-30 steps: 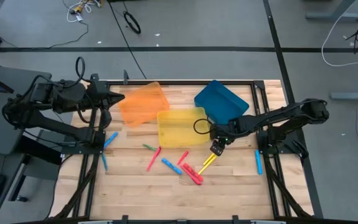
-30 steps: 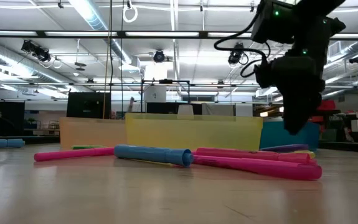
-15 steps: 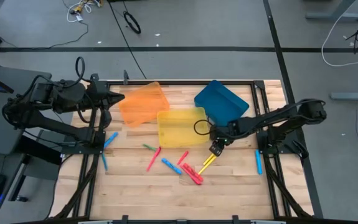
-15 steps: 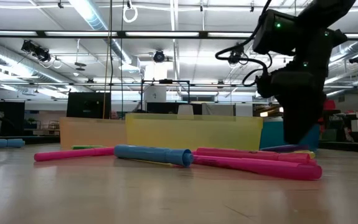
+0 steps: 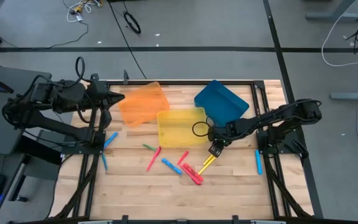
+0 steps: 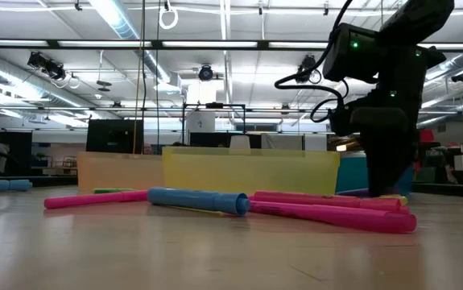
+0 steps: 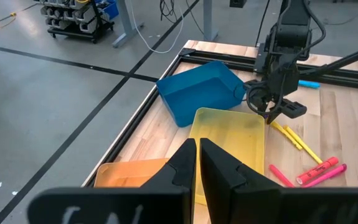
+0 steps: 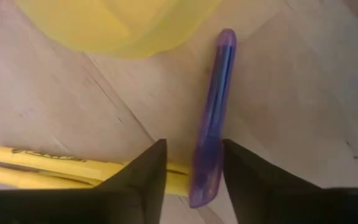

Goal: Pick & Place Markers
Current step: Put the purple pen into the blue bin

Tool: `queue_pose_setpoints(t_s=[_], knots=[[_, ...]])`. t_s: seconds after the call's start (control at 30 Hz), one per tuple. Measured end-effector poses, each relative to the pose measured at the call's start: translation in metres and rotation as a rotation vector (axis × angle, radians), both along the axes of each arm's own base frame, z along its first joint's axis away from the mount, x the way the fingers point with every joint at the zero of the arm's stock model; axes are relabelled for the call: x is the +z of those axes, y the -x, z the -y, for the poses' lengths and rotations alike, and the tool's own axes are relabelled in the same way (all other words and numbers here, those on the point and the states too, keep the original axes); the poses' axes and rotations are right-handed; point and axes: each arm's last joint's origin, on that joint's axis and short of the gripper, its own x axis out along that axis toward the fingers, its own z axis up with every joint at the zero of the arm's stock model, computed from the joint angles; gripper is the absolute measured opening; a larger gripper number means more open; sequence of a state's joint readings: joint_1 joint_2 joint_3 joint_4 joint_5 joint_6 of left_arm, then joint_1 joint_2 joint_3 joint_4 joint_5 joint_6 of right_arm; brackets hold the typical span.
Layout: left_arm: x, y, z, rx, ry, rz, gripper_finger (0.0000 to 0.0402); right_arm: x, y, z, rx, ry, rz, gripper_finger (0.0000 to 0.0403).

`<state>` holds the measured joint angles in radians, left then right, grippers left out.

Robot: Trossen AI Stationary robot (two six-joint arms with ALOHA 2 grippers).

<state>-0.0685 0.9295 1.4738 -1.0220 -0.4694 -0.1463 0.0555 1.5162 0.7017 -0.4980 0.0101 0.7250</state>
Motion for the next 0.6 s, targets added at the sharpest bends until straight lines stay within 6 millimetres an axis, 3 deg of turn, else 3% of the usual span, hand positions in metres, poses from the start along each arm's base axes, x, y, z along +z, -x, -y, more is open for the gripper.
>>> queue_pose_setpoints(t_s=[0.27, 0.6], knots=[[0.0000, 0.0000, 0.0000, 0.000, 0.000, 0.000, 0.0028, 0.0001, -0.0001, -0.0001, 0.000, 0.000, 0.002, 0.0046], [0.0000, 0.0000, 0.0000, 0.000, 0.000, 0.000, 0.0028, 0.0004, 0.0001, -0.0004, -0.021, -0.020, 0.001, 0.0051]])
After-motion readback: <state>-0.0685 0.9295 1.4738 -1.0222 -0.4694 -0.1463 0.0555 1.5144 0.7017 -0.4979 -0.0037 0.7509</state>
